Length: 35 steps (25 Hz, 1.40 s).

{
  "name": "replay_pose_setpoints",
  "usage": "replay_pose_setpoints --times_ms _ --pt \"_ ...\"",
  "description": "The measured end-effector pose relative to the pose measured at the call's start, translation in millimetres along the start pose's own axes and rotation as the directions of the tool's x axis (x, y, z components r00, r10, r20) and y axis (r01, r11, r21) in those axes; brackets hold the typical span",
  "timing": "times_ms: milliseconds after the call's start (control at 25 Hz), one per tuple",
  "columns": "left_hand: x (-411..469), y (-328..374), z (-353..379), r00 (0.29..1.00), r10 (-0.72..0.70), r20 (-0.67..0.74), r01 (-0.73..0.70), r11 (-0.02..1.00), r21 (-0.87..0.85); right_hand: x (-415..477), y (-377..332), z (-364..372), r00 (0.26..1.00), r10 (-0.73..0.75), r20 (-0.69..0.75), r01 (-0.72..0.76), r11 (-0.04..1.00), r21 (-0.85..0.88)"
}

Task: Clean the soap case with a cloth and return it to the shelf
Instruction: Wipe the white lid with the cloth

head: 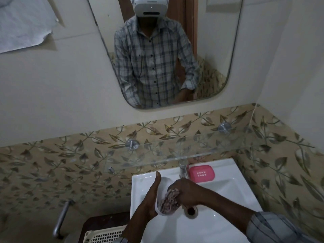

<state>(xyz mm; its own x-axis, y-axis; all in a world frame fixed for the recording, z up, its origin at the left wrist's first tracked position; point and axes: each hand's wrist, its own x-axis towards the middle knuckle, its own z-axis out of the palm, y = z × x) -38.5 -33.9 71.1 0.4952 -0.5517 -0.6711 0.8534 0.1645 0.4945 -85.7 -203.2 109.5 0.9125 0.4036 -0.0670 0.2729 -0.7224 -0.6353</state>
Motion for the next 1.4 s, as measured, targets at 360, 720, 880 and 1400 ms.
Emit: replay_pose_setpoints --times_ms 360,720,880,1400 --pt "-11 -19 -8 0.746 0.662 -0.066 -0.150 0.264 0.953 -21 36 18 0.812 0.575 -0.101 -0.060 0.253 0.966" --pt "-13 -23 11 0.466 0.883 -0.056 -0.304 0.220 0.927 -11 -12 61 0.836 0.174 -0.520 0.047 0.922 0.384" --pt "-11 -14 8 0.545 0.837 -0.040 -0.224 0.192 0.956 -13 -15 73 0.790 0.004 -0.613 -0.001 1.000 0.005" --pt "-10 -33 32 0.372 0.868 -0.329 -0.499 0.486 0.718 1 -12 60 0.598 0.700 -0.391 -0.241 0.622 0.745"
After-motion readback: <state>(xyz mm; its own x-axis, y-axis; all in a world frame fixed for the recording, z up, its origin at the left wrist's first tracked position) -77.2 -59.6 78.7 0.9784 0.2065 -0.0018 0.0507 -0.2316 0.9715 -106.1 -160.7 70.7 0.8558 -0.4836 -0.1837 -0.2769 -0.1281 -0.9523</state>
